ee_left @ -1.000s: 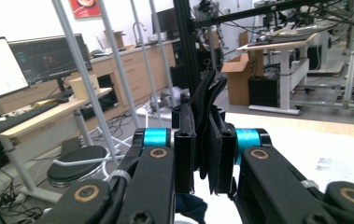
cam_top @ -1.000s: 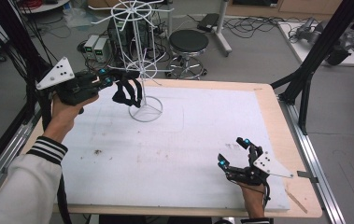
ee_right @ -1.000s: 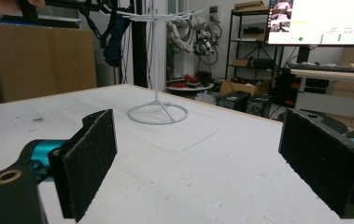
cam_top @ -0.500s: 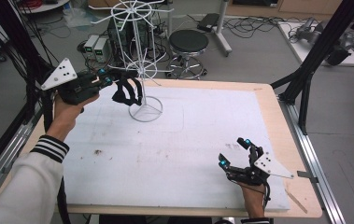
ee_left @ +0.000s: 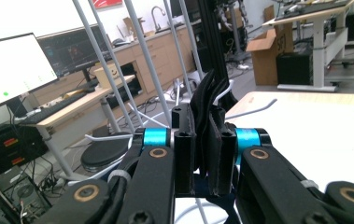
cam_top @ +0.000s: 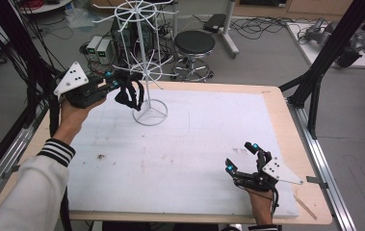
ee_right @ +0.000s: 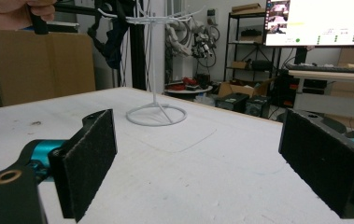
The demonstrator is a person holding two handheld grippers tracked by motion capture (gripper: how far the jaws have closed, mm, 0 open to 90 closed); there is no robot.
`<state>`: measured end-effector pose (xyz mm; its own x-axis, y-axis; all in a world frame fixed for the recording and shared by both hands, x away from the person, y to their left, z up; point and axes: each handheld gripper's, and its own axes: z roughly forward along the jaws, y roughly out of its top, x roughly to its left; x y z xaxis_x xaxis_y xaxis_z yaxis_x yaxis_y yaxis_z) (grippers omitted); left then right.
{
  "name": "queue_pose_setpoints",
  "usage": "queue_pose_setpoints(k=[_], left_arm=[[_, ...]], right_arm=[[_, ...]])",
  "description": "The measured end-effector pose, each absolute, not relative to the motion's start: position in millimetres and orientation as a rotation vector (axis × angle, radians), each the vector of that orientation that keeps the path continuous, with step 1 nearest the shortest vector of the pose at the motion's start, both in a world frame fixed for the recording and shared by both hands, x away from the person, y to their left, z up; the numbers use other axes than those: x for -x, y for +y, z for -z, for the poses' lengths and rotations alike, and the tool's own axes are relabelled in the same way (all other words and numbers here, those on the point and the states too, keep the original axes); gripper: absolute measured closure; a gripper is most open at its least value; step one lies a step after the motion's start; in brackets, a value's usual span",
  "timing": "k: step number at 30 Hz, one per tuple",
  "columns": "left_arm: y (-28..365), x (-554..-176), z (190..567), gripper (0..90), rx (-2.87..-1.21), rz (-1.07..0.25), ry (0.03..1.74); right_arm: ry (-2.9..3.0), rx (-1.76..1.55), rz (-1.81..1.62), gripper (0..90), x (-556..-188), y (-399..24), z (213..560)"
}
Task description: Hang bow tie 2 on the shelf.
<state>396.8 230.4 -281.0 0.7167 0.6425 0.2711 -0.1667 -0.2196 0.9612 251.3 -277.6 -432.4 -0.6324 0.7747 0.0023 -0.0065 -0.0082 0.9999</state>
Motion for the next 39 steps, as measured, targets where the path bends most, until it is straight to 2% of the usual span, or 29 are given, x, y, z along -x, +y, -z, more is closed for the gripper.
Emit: queue_pose_setpoints(k=[25,39], left_arm=[[216.2,-395.8,283.7,82.5,-1.641,-0.888,0.358],[224.2,-383.7,290.9,82.5,-1.61,-0.86,0.307]], right_arm=[[1.683,-0.848,-1.704,10.8,-257.0,-276.9,442.7],[1.674,-0.854,-1.706,10.8,-256.0,-278.9,445.3]])
